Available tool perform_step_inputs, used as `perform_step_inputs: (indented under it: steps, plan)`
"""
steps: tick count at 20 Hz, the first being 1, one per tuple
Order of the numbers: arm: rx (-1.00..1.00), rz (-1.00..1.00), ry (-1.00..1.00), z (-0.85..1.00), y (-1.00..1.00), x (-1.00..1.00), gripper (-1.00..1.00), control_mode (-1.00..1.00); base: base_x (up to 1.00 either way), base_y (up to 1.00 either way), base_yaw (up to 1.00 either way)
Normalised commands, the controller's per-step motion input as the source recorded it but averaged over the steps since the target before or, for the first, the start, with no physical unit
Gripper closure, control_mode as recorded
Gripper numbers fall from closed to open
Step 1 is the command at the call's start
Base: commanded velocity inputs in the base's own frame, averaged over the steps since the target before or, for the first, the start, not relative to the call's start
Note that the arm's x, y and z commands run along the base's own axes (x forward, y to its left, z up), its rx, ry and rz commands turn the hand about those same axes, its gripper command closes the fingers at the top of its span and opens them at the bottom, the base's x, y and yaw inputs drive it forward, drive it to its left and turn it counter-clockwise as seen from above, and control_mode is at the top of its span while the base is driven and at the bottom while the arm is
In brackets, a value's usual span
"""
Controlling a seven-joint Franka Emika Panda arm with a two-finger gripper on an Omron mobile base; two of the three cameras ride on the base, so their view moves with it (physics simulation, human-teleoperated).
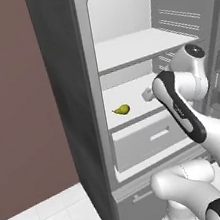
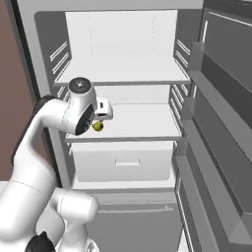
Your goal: Open the fridge, remove the pear, corn, and steak, and place them on any counter.
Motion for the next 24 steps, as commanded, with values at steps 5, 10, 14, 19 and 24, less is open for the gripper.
perform_step_inputs:
  steps: [5,10,14,19,24]
  plan:
    - [0.00,0.00,0.00,0.00,0.00,0.00,-1.00,1.00,0.18,-0.13,0.22]
    - [-0.06,0.13,0.00,-0.40,0.00,0.00,-1.00,-1.00,0.00,0.00,0.04]
    - [-0.07,0.15,0.00,-0.68,0.00,0.40,-1.00,-1.00,0.00,0.00,0.00]
    - [-0.07,0.13,-0.02,-0.58,0.02,0.65,-1.00,-1.00,0.00,0.00,0.00]
    - [-0.01,0.13,-0.01,-0.28,0.02,0.66,-1.00,-1.00,0.00,0.00,0.00]
